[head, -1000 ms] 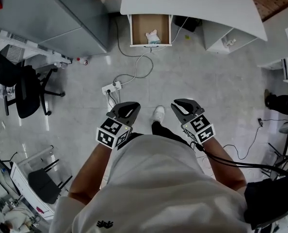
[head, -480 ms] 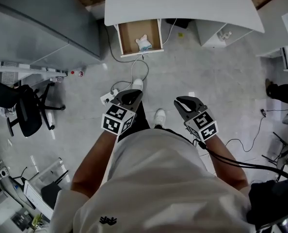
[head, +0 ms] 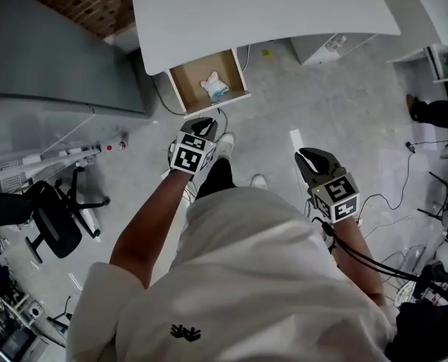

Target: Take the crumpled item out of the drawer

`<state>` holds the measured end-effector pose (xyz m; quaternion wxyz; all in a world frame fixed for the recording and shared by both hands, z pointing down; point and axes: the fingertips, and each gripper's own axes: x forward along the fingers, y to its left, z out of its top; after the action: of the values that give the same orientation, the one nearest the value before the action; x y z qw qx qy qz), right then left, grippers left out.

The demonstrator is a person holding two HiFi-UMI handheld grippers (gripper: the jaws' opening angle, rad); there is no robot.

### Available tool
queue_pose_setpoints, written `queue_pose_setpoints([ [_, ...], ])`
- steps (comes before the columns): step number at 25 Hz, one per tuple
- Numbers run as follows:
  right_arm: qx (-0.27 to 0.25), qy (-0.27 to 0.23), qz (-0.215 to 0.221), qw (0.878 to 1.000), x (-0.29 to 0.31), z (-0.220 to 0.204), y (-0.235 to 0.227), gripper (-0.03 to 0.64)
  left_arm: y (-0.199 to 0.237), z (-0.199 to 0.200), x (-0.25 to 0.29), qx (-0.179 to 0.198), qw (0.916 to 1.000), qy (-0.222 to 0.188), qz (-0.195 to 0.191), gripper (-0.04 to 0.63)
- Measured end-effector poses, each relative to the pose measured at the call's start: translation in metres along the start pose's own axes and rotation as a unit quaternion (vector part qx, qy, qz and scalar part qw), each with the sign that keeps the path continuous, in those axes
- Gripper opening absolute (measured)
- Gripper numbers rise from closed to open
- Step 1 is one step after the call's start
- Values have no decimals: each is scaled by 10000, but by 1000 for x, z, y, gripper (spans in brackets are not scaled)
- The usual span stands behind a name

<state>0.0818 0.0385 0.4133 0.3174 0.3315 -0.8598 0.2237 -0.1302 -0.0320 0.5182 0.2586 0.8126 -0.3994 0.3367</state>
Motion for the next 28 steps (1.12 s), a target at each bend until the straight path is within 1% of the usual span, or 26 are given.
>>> queue_pose_setpoints([
  [3, 287, 94, -214, 9993, 16, 9, -6, 66, 46, 0, 40, 439, 9985, 335, 25, 26],
  [4, 375, 149, -264, 9988, 21, 11, -6, 66, 58, -3, 54, 530, 9976, 446, 15, 26],
  [9, 828, 285, -502, 9949, 43, 12, -10, 66, 113, -17, 115, 808, 9917, 1003, -14, 28],
  [10, 915, 303, -543, 9939, 46, 11, -11, 66, 121, -21, 127, 853, 9901, 1116, -26, 40],
  [12, 1068, 346, -608, 9918, 50, 10, -12, 66, 134, -29, 149, 946, 9867, 1324, -42, 134],
  [17, 1368, 517, -700, 9868, 63, 1, -16, 65, 171, -48, 203, 1277, 9759, 1769, 40, 138],
  [19, 1470, 622, -710, 9846, 68, -5, -18, 64, 183, -54, 223, 1340, 9731, 1873, 86, 133],
  [24, 1755, 920, -711, 9776, 81, -24, -27, 64, 200, -56, 278, 1610, 9668, 1978, 137, 120],
  [28, 1900, 1095, -657, 9734, 94, -38, -32, 64, 211, -62, 314, 1703, 9631, 2081, 146, 120],
])
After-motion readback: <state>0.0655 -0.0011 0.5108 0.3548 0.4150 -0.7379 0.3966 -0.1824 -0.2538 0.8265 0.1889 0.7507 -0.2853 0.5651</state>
